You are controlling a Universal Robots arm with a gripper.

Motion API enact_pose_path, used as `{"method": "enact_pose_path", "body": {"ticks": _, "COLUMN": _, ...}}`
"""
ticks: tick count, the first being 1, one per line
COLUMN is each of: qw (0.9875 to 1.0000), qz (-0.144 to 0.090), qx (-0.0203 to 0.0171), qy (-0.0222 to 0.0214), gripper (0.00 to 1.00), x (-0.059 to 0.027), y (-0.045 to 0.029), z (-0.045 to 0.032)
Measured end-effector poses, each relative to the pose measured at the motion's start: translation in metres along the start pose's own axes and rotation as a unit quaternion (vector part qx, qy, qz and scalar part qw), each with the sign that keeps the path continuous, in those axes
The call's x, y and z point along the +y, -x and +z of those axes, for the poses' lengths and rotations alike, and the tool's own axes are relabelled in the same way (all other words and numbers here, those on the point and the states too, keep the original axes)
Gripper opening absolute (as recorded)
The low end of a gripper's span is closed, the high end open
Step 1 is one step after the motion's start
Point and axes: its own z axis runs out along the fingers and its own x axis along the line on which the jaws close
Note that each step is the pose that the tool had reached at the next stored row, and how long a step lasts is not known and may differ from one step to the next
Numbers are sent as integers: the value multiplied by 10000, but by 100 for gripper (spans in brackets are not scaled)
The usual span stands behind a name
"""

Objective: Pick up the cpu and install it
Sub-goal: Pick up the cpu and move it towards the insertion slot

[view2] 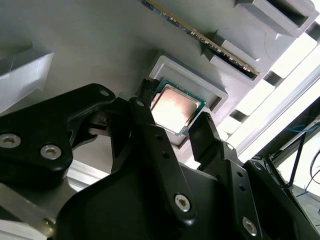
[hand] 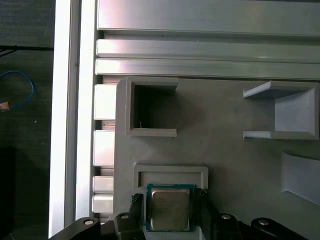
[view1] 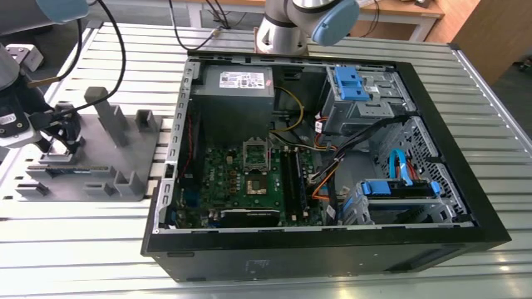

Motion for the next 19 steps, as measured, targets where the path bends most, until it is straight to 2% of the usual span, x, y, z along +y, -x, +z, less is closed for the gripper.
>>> {"method": "enact_pose_path", "body": {"ticks": 1, "qw": 10000, "qz": 0, "qx": 0, "qy": 0, "gripper": 56, "x": 0, "y": 0, "z": 0}}
{"method": "enact_pose_path", "body": {"ticks": 19, "qw": 10000, "qz": 0, "qx": 1, "qy": 1, "gripper": 56, "x": 0, "y": 0, "z": 8}}
